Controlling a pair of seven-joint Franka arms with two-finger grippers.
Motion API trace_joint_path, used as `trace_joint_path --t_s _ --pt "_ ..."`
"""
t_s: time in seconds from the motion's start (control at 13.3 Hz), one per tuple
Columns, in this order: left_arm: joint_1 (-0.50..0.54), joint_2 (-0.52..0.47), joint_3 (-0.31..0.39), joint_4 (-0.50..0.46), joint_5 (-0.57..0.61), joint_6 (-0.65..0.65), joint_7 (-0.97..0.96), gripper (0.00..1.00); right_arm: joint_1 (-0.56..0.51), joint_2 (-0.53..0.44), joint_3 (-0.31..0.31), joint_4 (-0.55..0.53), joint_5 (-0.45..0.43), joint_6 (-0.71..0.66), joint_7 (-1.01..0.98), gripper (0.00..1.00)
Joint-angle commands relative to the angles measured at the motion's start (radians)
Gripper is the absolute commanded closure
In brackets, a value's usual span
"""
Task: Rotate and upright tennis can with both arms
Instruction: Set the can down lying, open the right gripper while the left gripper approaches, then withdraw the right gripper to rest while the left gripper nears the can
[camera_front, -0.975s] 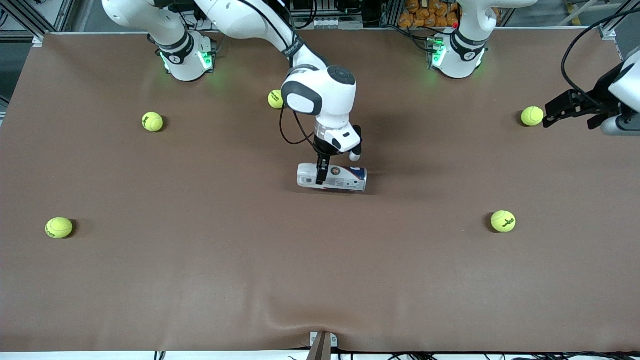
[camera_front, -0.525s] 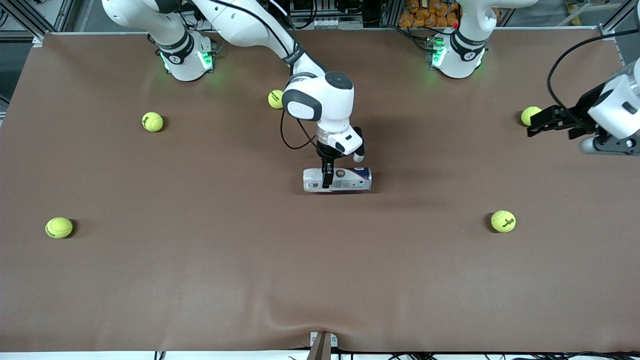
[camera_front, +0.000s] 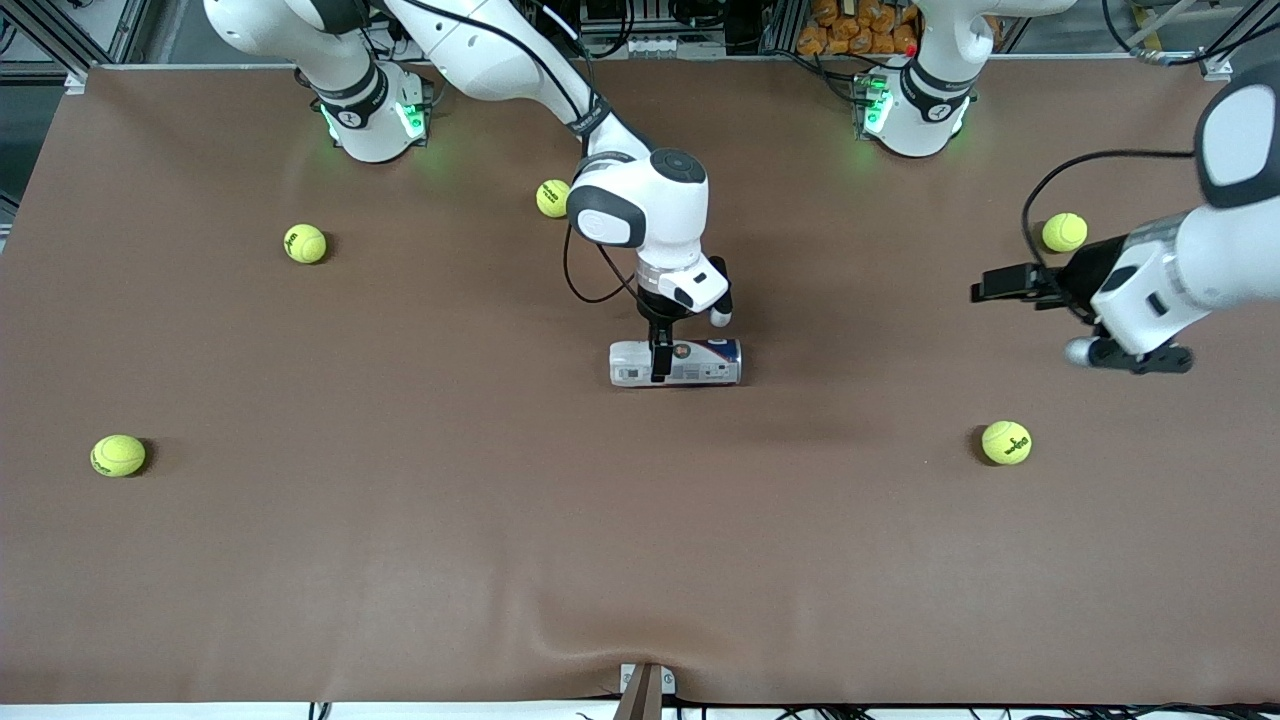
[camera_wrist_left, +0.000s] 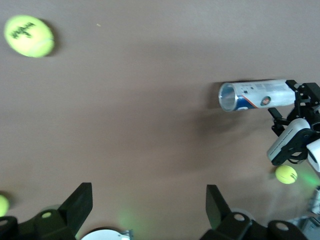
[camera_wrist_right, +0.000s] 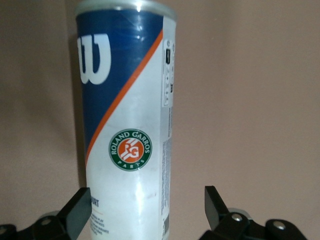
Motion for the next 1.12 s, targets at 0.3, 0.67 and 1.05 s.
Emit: trace_joint_path --t_s 0.3,0.67,1.05 --pt "0.005 0.102 0.002 0.013 -0.208 -0.009 0.027 0.0 -0.079 -0.257 -0.004 0.034 0.162 -0.329 0.005 0.0" --pt "-0.001 0.168 0.001 0.013 -0.352 0.037 0.042 0.0 -0.341 -0.337 -0.025 0.34 0.368 -0.82 0.006 0.0" --pt "-0.013 0.289 0.001 0.013 -0.487 0.135 0.194 0.0 -0.695 -0.427 -0.021 0.416 0.496 -0.956 0.098 0.0"
